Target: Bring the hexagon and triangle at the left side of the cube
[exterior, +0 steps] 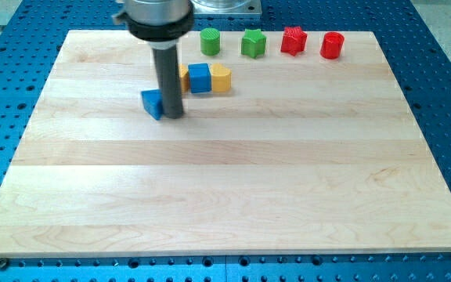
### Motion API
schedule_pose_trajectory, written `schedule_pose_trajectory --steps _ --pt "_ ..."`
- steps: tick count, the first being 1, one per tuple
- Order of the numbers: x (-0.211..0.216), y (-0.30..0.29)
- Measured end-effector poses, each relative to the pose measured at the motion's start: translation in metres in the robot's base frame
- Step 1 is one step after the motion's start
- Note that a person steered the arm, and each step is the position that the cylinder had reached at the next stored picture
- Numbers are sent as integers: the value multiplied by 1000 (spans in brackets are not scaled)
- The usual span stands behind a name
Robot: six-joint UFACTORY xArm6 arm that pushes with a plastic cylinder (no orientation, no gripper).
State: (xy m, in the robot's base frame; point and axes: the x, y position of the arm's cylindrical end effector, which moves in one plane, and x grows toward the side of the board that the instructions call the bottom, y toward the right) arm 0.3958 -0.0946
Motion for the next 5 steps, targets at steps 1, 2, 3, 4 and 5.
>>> schedule_pose_trajectory --steps 1,2,3,4,5 --pt "-13 -31" --pt "-36 -37" --pt "63 -24" --pt "59 -63" --pt "-2 -71"
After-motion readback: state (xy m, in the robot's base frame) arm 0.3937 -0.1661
